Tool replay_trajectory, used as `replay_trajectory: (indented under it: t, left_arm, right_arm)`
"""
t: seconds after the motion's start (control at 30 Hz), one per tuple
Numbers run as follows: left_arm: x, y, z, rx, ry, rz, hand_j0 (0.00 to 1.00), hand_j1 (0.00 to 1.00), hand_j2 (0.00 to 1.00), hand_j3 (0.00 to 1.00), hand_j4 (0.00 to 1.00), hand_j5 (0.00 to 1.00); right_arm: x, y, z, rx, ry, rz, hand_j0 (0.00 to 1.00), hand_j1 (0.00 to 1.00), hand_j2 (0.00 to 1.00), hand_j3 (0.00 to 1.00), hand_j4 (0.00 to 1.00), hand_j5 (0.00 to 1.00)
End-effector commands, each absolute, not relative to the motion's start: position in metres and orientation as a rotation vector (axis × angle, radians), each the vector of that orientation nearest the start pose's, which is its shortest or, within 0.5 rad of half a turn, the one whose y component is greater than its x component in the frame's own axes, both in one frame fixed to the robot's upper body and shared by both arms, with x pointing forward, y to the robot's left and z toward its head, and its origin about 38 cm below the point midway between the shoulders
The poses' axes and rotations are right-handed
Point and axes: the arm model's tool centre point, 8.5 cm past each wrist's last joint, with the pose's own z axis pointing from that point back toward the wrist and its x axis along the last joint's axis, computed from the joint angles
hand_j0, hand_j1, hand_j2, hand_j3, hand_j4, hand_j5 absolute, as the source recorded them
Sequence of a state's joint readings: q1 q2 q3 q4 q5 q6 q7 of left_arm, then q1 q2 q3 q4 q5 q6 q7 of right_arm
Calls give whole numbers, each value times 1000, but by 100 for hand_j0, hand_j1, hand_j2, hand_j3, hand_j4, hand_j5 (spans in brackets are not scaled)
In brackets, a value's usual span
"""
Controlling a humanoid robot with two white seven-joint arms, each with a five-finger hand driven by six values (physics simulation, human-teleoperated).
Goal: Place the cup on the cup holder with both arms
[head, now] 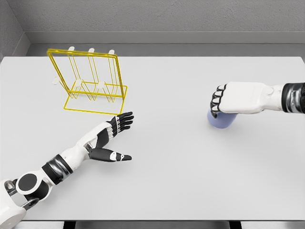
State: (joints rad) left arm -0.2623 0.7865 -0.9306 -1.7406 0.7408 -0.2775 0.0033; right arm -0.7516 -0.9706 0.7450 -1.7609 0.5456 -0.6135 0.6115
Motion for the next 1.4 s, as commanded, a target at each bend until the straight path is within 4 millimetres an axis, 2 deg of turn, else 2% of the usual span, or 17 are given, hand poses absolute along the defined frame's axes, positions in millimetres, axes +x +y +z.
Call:
replay_trajectory:
  t: [0.0,0.43,0.57,0.7,0.83,1.23,1.27,1.3,1.37]
  left_arm:
    - [318,216,89,-563,-1438,-626,100,100,100,100,100,100]
    - [319,215,90,-564,-1443,-623,100,100,100,100,100,100]
    - [319,215,90,-565,-1444,-622,100,100,100,100,100,100]
    - [319,215,90,-566,-1443,-623,100,100,100,100,100,100]
    - [319,215,90,-565,-1441,-623,100,100,100,100,100,100]
    - [320,215,90,-562,-1442,-623,100,100,100,100,100,100]
    - [320,215,90,-563,-1443,-623,100,100,100,100,100,100]
    - [320,216,90,-561,-1442,-622,100,100,100,100,100,100]
    - [319,216,90,-563,-1442,-622,100,100,100,100,100,100]
  right_arm:
    - [391,-258,259,634,1458,-2961,57,57,57,57,57,57]
    - [391,-222,253,541,1560,-2879,58,58,58,58,58,58]
    - [387,-200,241,448,1584,-2852,58,58,58,58,58,58]
    - [381,-190,228,379,1582,-2856,58,58,58,58,58,58]
    - [378,-173,224,327,1611,-2822,58,58,58,58,58,58]
    - [375,-152,224,280,1648,-2772,59,59,59,59,59,59]
    - [374,-151,221,270,1641,-2775,60,60,60,60,60,60]
    - [374,-151,221,270,1641,-2775,68,68,68,68,68,68]
    - [373,-153,219,266,1637,-2782,99,99,99,99,99,99]
